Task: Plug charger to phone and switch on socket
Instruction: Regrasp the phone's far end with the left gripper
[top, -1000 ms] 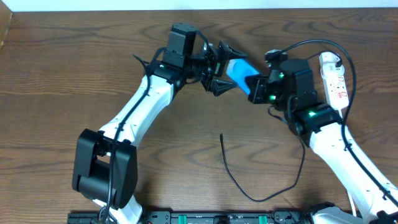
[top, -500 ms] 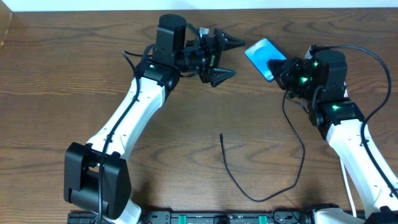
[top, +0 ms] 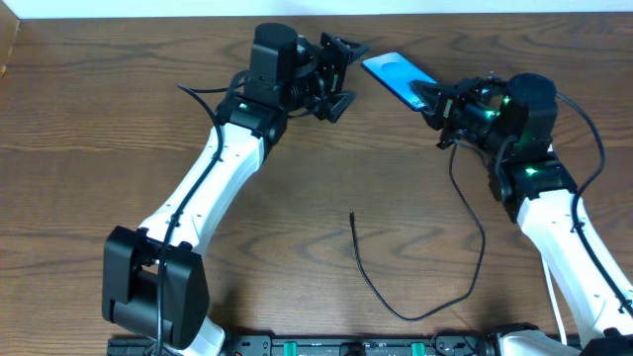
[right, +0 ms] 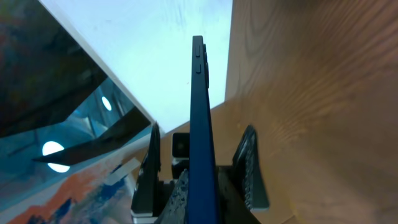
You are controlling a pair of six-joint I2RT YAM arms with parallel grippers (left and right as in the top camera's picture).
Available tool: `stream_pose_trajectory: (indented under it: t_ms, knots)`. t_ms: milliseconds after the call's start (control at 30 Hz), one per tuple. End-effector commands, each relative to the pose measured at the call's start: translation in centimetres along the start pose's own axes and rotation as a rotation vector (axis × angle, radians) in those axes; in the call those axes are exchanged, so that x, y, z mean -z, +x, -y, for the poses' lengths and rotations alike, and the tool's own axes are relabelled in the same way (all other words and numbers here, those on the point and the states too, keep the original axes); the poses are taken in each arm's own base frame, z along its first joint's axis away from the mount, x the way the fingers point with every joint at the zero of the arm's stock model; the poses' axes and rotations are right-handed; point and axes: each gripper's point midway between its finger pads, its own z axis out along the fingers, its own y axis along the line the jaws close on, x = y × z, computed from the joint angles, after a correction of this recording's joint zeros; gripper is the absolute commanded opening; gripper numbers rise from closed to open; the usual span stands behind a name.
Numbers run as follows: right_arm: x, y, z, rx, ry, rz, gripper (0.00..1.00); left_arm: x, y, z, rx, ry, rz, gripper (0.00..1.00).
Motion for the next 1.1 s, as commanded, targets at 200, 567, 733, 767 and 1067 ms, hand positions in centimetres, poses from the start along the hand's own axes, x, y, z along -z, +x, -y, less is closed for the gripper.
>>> stream_pose_trajectory:
  t_ms: [200, 567, 733, 767, 1067]
  knots:
    - [-1.0, 4.2, -1.0, -0.069, -0.019, -0.113, 0.01, 0.0, 0.2, 1.8, 0.093, 0.044, 0.066, 0.89]
    - [-1.4, 6.2, -1.1, -0.083, -0.023, -0.160, 0.01, 0.0, 0.2, 1.8, 0.099, 0.044, 0.066, 0.88]
    - [-1.5, 6.3, -1.1, -0.082, -0.021, -0.163, 0.01, 0.0, 0.2, 1.8, 0.098, 0.044, 0.065, 0.75]
    - [-1.5, 6.3, -1.1, -0.082, -0.021, -0.163, 0.01, 0.0, 0.2, 1.8, 0.098, 0.044, 0.065, 0.71]
    - [-1.5, 6.6, -1.0, -0.081, -0.017, -0.176, 0.01, 0.0, 0.2, 1.8, 0.098, 0.044, 0.065, 0.40]
